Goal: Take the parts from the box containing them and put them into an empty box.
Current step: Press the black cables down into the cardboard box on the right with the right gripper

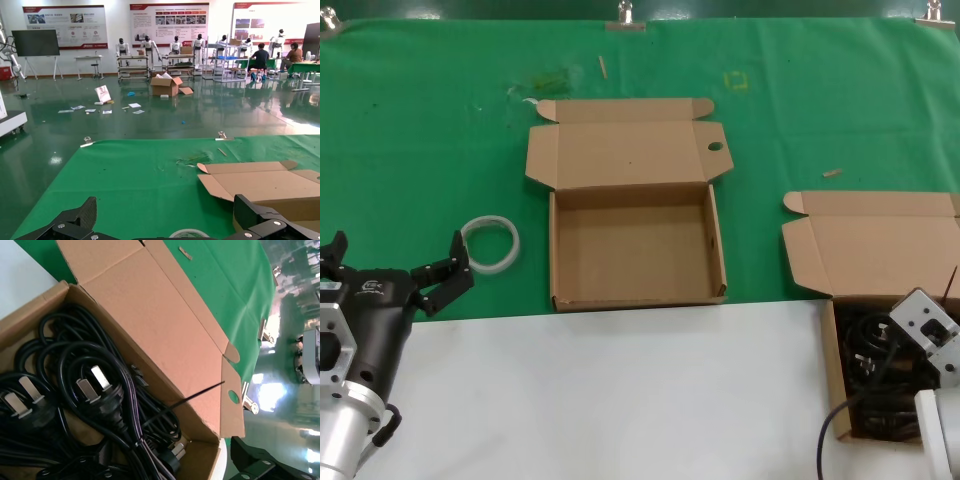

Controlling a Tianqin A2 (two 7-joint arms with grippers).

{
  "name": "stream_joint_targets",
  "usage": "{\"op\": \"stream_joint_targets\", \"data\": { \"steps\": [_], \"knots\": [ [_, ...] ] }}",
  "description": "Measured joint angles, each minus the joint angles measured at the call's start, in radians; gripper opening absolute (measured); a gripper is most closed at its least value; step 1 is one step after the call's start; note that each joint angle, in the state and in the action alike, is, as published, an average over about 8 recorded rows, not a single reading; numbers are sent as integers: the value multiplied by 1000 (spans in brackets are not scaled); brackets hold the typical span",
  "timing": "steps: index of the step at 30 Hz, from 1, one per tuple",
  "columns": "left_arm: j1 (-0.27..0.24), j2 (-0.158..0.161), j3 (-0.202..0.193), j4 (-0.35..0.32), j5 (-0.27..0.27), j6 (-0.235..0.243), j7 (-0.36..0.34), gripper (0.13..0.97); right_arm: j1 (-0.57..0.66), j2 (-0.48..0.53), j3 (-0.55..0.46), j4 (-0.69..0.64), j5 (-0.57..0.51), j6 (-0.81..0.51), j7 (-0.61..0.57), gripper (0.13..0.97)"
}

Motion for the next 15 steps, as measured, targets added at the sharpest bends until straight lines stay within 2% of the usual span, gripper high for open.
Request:
{"op": "stream_joint_targets", "data": {
  "steps": [5, 15],
  "knots": [
    [0, 0, 0, 0, 0, 0, 0, 966, -1, 0, 13, -1, 0, -6, -23, 815],
    [0, 0, 0, 0, 0, 0, 0, 966, -9, -3, 36, -5, 0, -13, -48, 613]
  ]
}}
